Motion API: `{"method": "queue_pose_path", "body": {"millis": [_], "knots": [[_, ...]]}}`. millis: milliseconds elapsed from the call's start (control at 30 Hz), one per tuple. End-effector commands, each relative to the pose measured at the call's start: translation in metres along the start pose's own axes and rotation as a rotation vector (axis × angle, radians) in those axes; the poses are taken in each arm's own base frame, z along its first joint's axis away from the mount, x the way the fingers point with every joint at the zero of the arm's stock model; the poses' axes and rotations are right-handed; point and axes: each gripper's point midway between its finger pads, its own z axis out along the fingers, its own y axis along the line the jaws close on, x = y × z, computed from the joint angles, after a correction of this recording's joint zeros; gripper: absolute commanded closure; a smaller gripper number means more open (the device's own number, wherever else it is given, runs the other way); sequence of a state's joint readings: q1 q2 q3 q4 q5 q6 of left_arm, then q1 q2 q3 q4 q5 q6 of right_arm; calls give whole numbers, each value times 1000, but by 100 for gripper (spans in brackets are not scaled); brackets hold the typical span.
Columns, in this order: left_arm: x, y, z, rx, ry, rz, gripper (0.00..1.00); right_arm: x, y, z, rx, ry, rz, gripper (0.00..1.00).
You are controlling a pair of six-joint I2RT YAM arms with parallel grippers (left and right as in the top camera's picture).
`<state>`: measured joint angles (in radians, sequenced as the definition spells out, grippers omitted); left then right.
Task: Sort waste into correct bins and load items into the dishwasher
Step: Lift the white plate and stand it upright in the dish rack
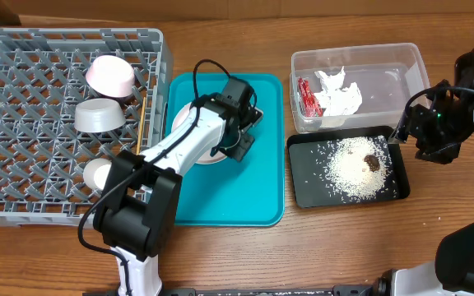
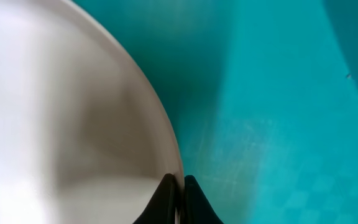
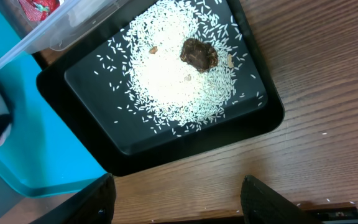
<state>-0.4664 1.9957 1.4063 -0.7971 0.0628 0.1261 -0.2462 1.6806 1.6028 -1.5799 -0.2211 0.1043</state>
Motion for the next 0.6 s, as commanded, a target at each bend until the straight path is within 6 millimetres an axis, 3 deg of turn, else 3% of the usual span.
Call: {"method": "queue_pose_path", "body": {"millis": [0,167,300,433,567], "knots": [[-43,2,-60,-27,-160,-43,96,0,3,-7,-7,-29,-9,34],[-70,14,-129,-54,-304,-111,96,0,3,-7,-6,-28,-9,34],[-74,28,-172,-24,-378,-151,96,0,3,-7,-6,-29,-9,34],[-73,37,-206,96,-462,-190,96,0,3,-7,-7,-29,-9,34],[-69,49,-223,257,-522,-227,96,0,3,-7,-6,-29,-9,34]]}}
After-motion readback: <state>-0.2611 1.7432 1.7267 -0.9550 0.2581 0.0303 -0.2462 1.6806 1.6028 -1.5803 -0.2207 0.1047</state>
